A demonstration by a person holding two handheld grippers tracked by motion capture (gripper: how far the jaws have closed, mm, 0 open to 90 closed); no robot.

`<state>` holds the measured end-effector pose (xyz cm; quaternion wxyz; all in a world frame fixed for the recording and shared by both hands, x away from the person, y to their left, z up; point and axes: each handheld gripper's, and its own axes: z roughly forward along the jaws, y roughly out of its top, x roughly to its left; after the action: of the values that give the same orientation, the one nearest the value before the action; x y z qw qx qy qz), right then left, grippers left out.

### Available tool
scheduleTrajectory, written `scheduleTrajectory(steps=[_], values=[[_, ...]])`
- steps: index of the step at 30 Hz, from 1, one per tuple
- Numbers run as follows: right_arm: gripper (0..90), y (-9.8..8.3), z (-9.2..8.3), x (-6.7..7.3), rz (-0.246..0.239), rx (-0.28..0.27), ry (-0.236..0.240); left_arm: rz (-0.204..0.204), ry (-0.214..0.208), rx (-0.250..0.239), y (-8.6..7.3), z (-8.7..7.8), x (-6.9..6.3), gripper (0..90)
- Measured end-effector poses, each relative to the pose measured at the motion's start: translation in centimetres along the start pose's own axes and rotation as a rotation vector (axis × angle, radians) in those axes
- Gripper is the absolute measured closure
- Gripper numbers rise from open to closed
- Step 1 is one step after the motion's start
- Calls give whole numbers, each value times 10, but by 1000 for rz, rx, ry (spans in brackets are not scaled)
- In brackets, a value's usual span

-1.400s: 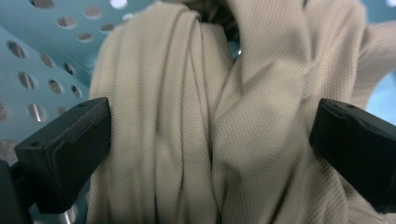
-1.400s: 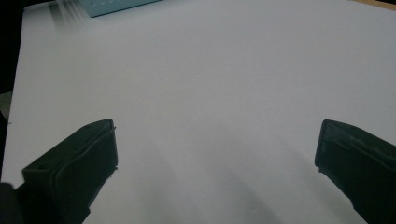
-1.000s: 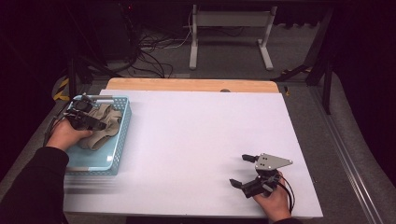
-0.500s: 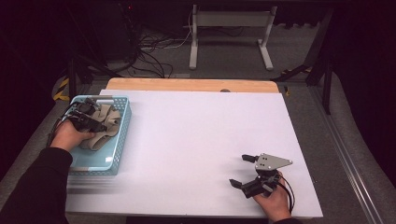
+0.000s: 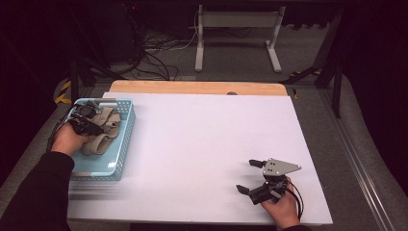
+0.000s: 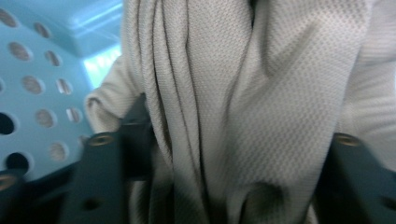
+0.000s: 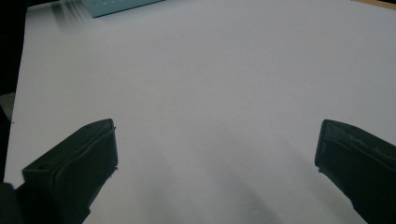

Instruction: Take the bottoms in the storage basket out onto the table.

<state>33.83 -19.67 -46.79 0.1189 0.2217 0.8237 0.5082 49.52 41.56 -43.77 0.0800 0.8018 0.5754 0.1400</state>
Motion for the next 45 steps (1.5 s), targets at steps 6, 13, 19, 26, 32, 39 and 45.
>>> scheduleTrajectory(steps=[6,13,19,26,32,39,45], values=[[1,0,0,0,-1,3,0,-1,-9,-16,0,-5,3,596],[1,0,0,0,0,2,0,-23,-44,-57,-1,-12,8,630],[1,0,0,0,1,2,0,-44,-66,-103,-3,-19,13,642],[1,0,0,0,2,1,0,-69,-110,-170,-9,-33,18,643],[1,0,0,0,3,0,0,-100,-134,-246,-16,-46,24,643],[1,0,-1,-1,9,-11,2,-122,-162,-359,-26,-64,26,643],[1,0,-2,-2,13,-20,8,-129,-178,-457,-36,-81,25,643]])
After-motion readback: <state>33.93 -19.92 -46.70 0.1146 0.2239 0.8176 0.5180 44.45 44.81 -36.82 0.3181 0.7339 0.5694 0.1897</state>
